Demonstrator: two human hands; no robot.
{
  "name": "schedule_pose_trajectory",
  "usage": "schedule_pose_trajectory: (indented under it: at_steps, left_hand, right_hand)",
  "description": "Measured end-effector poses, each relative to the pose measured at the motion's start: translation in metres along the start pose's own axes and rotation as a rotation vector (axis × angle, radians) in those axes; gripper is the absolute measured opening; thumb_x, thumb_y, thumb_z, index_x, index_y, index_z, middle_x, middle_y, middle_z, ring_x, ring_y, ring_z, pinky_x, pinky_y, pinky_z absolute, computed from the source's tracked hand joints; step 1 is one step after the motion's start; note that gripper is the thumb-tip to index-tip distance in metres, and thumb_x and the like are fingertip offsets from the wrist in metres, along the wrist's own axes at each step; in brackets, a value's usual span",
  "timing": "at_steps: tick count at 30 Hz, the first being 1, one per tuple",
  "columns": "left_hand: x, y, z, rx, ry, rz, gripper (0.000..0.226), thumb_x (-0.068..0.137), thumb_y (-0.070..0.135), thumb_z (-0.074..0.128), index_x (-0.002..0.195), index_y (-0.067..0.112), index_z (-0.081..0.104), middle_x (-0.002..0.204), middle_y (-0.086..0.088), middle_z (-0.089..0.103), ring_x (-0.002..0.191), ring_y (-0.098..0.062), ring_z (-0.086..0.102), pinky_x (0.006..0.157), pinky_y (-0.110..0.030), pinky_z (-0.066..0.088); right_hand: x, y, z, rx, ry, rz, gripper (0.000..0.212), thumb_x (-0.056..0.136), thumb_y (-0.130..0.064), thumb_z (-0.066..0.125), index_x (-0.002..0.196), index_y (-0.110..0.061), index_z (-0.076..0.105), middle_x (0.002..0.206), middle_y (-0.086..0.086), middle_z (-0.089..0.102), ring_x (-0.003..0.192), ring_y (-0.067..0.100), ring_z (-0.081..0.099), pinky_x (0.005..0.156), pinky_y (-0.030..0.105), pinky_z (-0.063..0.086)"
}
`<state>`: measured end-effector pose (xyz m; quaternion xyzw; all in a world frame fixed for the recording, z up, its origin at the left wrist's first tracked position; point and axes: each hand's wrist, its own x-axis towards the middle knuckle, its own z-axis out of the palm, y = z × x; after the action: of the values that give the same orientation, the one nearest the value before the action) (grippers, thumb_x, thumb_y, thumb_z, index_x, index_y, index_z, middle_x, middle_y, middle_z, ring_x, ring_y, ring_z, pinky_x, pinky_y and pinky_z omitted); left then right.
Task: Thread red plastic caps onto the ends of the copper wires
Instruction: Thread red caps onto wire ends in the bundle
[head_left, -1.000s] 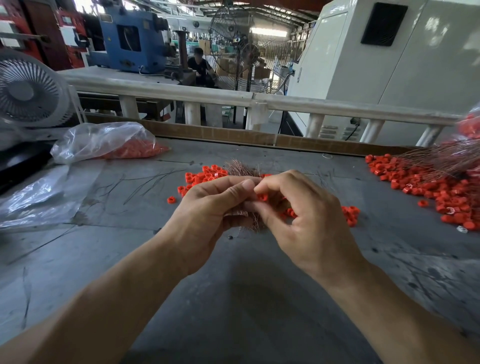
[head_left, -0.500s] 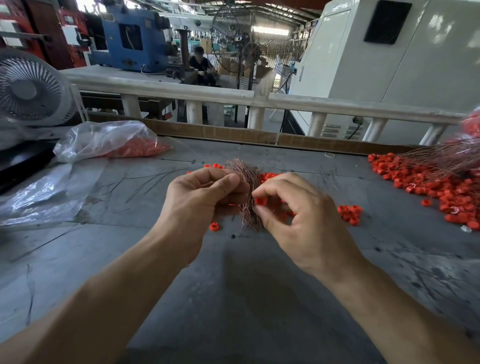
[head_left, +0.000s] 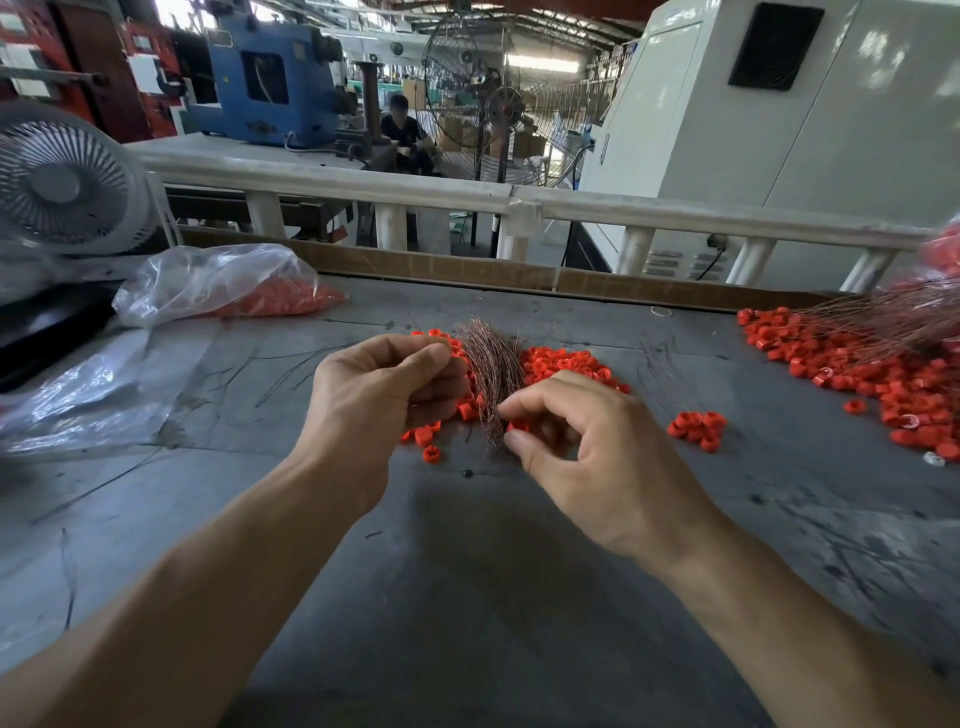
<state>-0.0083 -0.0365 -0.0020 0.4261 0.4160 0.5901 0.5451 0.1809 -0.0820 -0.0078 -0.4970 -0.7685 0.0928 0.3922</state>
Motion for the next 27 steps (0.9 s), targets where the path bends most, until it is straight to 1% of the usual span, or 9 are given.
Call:
schedule_pose_trajectory:
  at_steps: [7,10,11,13,14,16,19,22,27]
  left_hand:
    - [0.006,-0.001,-0.003,-0.067,0.036,0.018,0.007,0.085,0.013,0.074,0.089,0.007,0.073,0.089,-0.015,0.077,0.078,-0.021,0.074,0.065,-0.027,0.061]
    - [0.007,0.001,-0.006,-0.096,-0.007,-0.021,0.031,0.073,0.019,0.078,0.1,0.005,0.073,0.098,-0.016,0.077,0.08,-0.022,0.071,0.069,-0.029,0.062]
    - [0.007,0.002,-0.006,-0.068,-0.009,-0.024,0.03,0.075,0.018,0.077,0.102,0.005,0.073,0.098,-0.016,0.077,0.079,-0.022,0.071,0.069,-0.029,0.062]
    - [0.008,0.002,-0.007,0.07,0.013,0.015,0.013,0.087,0.009,0.072,0.101,0.008,0.074,0.09,-0.011,0.078,0.074,-0.019,0.07,0.063,-0.026,0.06]
    - [0.008,0.001,-0.007,0.161,0.03,0.05,0.009,0.092,0.007,0.069,0.098,0.01,0.075,0.086,-0.007,0.078,0.071,-0.016,0.07,0.061,-0.025,0.059]
    - [0.009,-0.001,-0.008,0.34,0.059,0.11,0.012,0.094,0.007,0.067,0.092,0.016,0.075,0.081,-0.002,0.077,0.066,-0.011,0.068,0.059,-0.026,0.057]
    - [0.013,-0.005,-0.012,0.592,0.084,0.166,0.015,0.091,0.015,0.07,0.083,0.026,0.076,0.075,0.005,0.075,0.065,-0.009,0.066,0.065,-0.031,0.054]
    - [0.016,-0.008,-0.016,0.854,0.09,0.201,0.01,0.088,0.024,0.072,0.081,0.031,0.076,0.072,0.012,0.071,0.071,-0.008,0.066,0.073,-0.03,0.054]
    - [0.017,-0.009,-0.021,1.08,0.078,0.234,0.011,0.089,0.028,0.071,0.078,0.032,0.072,0.077,0.018,0.068,0.076,0.0,0.06,0.065,-0.023,0.046]
  right_hand:
    - [0.001,0.004,-0.004,0.009,-0.012,0.022,0.014,0.088,-0.016,0.078,0.098,-0.026,0.075,0.089,-0.013,0.064,0.082,0.009,0.06,0.071,0.01,0.043]
    - [0.005,0.013,-0.012,-0.053,0.086,0.046,0.013,0.087,-0.017,0.079,0.098,-0.023,0.076,0.089,-0.013,0.065,0.08,0.003,0.06,0.072,0.008,0.041]
    - [0.007,0.019,-0.018,-0.069,0.147,0.083,0.013,0.087,-0.018,0.079,0.098,-0.023,0.077,0.088,-0.012,0.066,0.077,0.002,0.06,0.072,0.009,0.042]
    - [0.011,0.034,-0.033,-0.116,0.282,0.202,0.011,0.087,-0.02,0.078,0.098,-0.024,0.077,0.087,-0.009,0.07,0.075,0.005,0.063,0.075,0.023,0.05]
    - [0.012,0.044,-0.041,-0.151,0.34,0.283,0.01,0.088,-0.021,0.076,0.098,-0.024,0.077,0.088,-0.005,0.072,0.077,0.012,0.066,0.077,0.03,0.053]
    - [0.012,0.067,-0.059,-0.22,0.409,0.458,0.007,0.089,-0.023,0.074,0.096,-0.024,0.076,0.09,-0.002,0.075,0.085,0.021,0.07,0.081,0.038,0.056]
    - [0.007,0.096,-0.081,-0.331,0.387,0.689,0.001,0.089,-0.025,0.074,0.088,-0.025,0.074,0.097,0.001,0.076,0.095,0.028,0.069,0.082,0.036,0.052]
    - [0.001,0.115,-0.088,-0.404,0.273,0.864,0.021,0.087,-0.028,0.077,0.068,-0.028,0.068,0.099,0.006,0.076,0.096,0.033,0.067,0.076,0.032,0.046]
    - [-0.001,0.12,-0.086,-0.32,0.211,0.928,0.02,0.086,-0.034,0.077,0.068,-0.026,0.069,0.089,0.006,0.074,0.09,0.031,0.066,0.077,0.033,0.047]
